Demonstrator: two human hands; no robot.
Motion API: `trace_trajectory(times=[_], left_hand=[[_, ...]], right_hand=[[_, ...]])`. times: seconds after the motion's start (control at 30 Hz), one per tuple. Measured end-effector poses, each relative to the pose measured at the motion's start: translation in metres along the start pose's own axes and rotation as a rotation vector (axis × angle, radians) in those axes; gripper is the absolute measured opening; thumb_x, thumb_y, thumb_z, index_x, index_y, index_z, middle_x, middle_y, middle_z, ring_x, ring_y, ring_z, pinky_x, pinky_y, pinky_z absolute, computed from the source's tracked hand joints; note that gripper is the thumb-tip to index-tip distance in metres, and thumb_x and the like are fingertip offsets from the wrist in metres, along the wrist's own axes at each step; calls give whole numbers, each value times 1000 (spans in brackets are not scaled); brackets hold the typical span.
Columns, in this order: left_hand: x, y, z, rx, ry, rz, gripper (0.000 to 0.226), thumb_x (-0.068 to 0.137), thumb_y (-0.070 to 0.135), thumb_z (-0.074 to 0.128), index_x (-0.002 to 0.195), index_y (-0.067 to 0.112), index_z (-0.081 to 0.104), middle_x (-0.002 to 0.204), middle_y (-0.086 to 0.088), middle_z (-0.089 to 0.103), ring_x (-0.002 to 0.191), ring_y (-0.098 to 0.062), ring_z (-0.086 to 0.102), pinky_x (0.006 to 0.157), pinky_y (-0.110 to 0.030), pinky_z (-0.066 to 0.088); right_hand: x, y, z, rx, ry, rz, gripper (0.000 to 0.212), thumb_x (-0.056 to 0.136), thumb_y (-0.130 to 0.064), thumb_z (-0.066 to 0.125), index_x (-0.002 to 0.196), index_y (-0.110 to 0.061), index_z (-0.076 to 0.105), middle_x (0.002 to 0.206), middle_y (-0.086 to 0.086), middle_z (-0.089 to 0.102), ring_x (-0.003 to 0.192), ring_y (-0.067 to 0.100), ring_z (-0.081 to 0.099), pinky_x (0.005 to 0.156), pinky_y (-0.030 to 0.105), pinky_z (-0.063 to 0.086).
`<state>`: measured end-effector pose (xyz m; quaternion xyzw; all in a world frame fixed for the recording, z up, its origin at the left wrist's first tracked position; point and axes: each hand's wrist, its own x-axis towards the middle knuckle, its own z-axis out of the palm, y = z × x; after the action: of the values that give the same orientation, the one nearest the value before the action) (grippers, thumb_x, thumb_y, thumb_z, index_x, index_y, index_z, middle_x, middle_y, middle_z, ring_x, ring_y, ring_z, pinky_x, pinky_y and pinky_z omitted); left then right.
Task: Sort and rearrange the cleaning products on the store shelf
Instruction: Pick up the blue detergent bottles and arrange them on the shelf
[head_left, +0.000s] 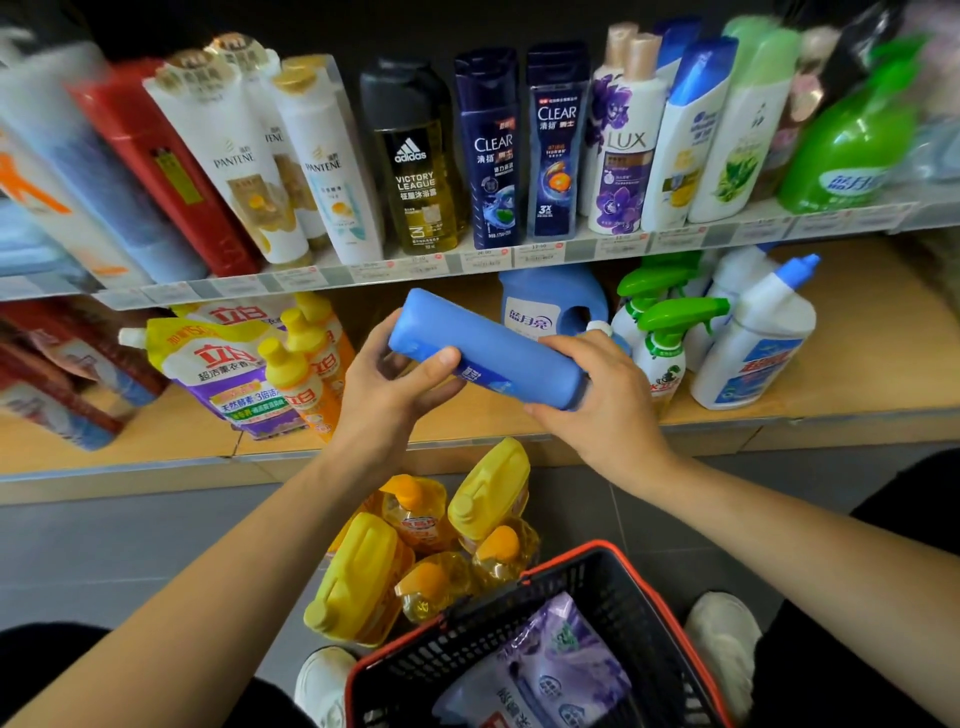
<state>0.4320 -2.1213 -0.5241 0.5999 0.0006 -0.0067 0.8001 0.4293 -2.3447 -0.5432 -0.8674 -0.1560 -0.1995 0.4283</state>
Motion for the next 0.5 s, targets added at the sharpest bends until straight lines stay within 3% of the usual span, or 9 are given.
trace_trajectory(times=[0.13, 0.23, 0.37, 0.5], left_hand=[[0, 2, -2, -17, 20, 16, 72, 76, 30, 84, 137, 9, 53, 120, -10, 68, 115, -30, 69, 82, -37, 61], [0, 2, -2, 27, 53, 41, 64, 81, 38, 82, 135, 14, 57, 123, -9, 69, 116, -27, 69, 80, -31, 60], [5, 5, -7, 57, 43, 74, 50, 90, 32, 69, 139, 25, 57, 124, -2, 69, 119, -20, 64, 87, -27, 56], [8, 6, -12, 30, -71, 109, 57, 97, 16, 61, 151, 23, 45, 143, -7, 58, 134, -26, 55, 103, -38, 52]], right_hand=[[0, -2, 0, 104, 40, 15, 59, 66, -16, 92, 117, -10, 64, 111, -2, 63, 102, 16, 60, 83, 27, 50], [2, -1, 0, 213, 31, 53, 51, 70, -19, 90, 112, -14, 61, 109, -2, 60, 98, 12, 59, 78, 19, 49], [6, -1, -1, 542, -20, 263, 31, 86, -14, 77, 111, -15, 59, 110, 1, 63, 92, 16, 65, 68, 19, 50], [11, 0, -3, 808, -62, 536, 13, 95, -17, 66, 107, -17, 61, 103, 3, 71, 90, 16, 68, 62, 28, 54]])
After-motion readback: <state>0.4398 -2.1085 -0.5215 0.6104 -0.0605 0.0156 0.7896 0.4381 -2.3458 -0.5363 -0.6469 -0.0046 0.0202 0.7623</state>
